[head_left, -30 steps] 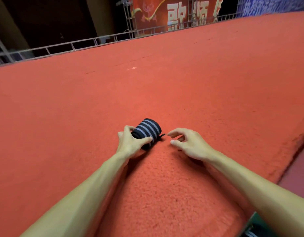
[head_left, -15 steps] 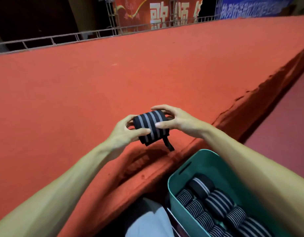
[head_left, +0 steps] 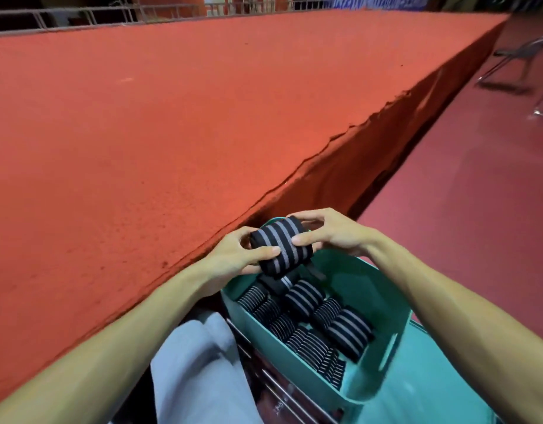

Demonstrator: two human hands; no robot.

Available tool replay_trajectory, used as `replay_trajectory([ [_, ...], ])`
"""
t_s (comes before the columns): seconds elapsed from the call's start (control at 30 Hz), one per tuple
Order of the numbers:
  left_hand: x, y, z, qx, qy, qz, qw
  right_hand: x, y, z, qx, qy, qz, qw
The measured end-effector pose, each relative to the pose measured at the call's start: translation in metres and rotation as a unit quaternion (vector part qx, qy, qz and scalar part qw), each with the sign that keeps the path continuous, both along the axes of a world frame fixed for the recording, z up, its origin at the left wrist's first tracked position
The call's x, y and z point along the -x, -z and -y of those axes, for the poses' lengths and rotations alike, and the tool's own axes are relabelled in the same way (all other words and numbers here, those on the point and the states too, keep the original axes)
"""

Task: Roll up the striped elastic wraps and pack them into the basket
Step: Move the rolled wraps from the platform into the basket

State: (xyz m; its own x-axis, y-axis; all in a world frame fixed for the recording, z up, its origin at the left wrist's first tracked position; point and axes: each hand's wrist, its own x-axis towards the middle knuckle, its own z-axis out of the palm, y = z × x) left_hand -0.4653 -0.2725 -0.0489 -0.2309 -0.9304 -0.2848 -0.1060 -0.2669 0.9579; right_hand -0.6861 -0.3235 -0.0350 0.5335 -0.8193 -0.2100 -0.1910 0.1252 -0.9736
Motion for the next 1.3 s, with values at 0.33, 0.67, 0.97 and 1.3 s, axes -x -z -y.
replay_trajectory([
  [0.33,-0.017,0.012,-0.006,0.127,0.067,0.294,0.945,-0.022,0.101,0.016,0.001,-0.083,-0.275,0.958],
  [0.67,-0.049,0.023,-0.007,0.186,0.065,0.211,0.957,-0.076,0.129,0.006,0.118,-0.089,-0.373,0.916],
  [0.97,-0.048,0.030,0.023,0.183,0.163,0.102,0.964,-0.077,0.092,-0.003,0.151,0.038,-0.435,0.887],
  [1.3,0.030,0.015,-0.027,0.238,0.210,0.070,0.946,0.032,0.012,-0.120,0.227,0.350,-0.373,0.829],
])
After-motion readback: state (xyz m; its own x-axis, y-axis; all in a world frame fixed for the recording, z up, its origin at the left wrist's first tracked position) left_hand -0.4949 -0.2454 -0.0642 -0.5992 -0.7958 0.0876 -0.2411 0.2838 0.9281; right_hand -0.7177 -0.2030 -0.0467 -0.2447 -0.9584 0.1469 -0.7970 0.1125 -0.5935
